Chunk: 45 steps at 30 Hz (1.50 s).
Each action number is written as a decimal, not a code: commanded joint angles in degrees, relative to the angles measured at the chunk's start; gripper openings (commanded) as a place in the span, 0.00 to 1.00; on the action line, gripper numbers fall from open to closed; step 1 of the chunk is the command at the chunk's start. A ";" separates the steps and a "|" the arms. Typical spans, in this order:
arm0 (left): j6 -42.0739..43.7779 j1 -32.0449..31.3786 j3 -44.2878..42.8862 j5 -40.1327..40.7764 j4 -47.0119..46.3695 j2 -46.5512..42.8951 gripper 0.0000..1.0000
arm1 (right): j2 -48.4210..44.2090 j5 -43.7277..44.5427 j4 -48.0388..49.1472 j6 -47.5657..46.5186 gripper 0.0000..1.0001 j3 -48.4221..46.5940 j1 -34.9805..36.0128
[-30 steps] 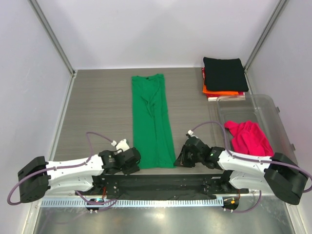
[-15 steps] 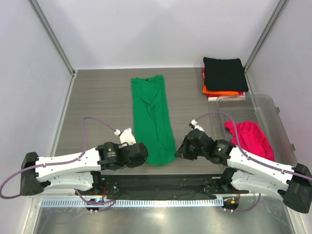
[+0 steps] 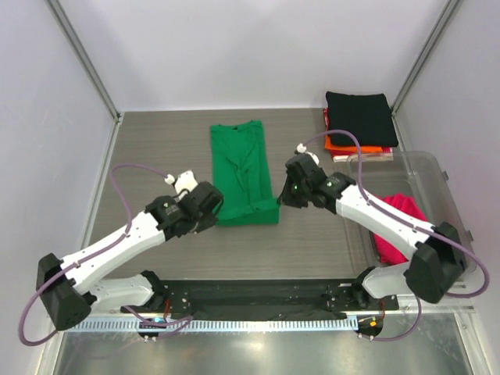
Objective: Fold and stack the t-shirts
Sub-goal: Fold the tshirt
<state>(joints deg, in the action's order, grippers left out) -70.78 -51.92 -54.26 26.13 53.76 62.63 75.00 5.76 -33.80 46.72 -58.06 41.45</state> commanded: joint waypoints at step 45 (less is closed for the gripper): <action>28.26 34.08 -12.83 -27.52 -11.19 19.83 0.55 | 19.33 -18.67 5.56 -13.94 0.69 -13.37 -13.94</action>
<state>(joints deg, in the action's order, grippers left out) -40.10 -17.26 -75.99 4.54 48.01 86.56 98.67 -9.69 -35.35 30.02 -82.19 27.79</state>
